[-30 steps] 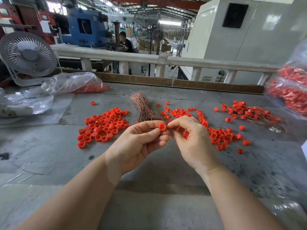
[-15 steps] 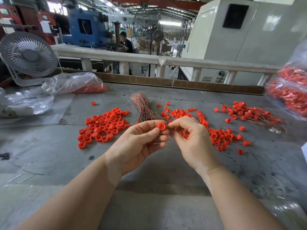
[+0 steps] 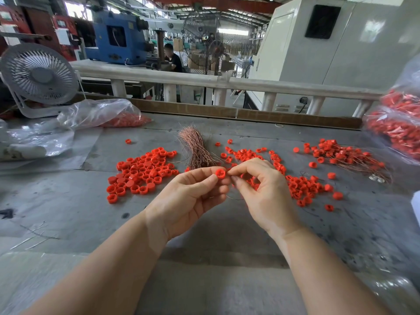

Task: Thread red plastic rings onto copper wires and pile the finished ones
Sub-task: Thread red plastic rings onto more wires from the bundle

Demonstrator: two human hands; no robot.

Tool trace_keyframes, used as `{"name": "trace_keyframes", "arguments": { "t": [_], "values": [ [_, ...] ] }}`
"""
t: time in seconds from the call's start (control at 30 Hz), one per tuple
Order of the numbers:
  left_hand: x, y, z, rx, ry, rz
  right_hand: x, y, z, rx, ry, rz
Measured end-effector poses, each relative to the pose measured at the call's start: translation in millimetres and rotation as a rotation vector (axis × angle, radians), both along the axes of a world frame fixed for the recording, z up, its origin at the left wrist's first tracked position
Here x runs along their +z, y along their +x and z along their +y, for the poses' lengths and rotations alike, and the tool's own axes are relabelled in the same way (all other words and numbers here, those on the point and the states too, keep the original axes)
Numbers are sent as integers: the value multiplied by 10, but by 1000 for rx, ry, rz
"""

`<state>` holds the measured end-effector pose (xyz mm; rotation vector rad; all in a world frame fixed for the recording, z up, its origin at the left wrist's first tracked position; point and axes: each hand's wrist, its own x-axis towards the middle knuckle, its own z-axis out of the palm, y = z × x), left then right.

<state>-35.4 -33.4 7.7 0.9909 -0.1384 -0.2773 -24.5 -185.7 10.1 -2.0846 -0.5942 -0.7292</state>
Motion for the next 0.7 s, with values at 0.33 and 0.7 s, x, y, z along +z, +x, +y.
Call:
{"name": "trace_keyframes", "arguments": {
  "t": [0.33, 0.7],
  "values": [
    [-17, -1, 8, 38, 59, -9, -27, 8, 16, -11, -21, 4],
    [-20, -14, -1, 55, 58, 2, -49, 29, 18, 11, -23, -22]
  ]
}}
